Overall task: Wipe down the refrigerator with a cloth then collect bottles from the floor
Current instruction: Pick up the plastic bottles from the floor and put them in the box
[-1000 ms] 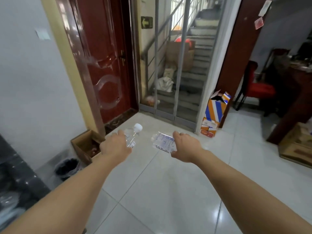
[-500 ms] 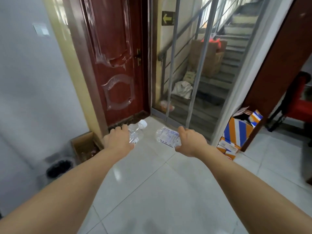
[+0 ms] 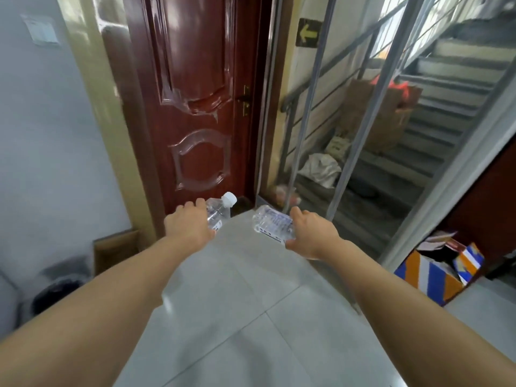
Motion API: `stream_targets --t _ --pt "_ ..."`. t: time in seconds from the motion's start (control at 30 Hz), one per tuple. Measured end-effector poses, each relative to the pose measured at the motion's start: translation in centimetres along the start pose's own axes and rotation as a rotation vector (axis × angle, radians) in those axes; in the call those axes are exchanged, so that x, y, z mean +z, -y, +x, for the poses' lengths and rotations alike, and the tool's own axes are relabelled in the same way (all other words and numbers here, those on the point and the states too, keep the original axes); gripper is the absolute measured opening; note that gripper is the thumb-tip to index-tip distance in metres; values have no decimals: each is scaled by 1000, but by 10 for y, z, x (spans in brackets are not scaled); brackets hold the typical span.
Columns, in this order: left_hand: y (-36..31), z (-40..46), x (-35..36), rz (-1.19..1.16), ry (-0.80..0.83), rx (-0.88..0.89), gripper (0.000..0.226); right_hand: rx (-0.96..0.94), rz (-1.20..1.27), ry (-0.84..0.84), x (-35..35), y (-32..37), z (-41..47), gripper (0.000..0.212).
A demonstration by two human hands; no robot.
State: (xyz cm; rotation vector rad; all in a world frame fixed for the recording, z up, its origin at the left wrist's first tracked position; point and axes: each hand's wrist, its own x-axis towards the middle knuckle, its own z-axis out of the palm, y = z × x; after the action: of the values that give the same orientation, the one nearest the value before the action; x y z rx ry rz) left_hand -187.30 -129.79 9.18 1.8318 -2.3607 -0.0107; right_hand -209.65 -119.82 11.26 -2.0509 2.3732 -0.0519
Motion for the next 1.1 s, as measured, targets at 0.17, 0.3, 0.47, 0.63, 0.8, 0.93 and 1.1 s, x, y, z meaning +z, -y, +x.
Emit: stream_targets --t 0.17,0.3,0.47,0.63,0.8,0.93,1.1 --pt "-21 64 1 44 -24 -33 50 -56 22 -3 -3 -34 81 55" --pt "-21 115 9 85 -30 -123 49 -133 37 -11 7 -51 155 50" --pt "-23 177 18 94 -54 -329 46 -299 21 -2 19 -65 267 49" --pt "-31 220 21 119 -64 -503 52 -530 32 45 16 -63 366 52" --pt "-25 239 30 160 -24 -659 55 -741 59 108 17 -35 430 47" --pt "-1 244 38 155 0 -815 57 -867 48 151 26 0 464 47" --pt "42 256 51 156 -17 -978 56 -1017 33 150 41 61 509 47"
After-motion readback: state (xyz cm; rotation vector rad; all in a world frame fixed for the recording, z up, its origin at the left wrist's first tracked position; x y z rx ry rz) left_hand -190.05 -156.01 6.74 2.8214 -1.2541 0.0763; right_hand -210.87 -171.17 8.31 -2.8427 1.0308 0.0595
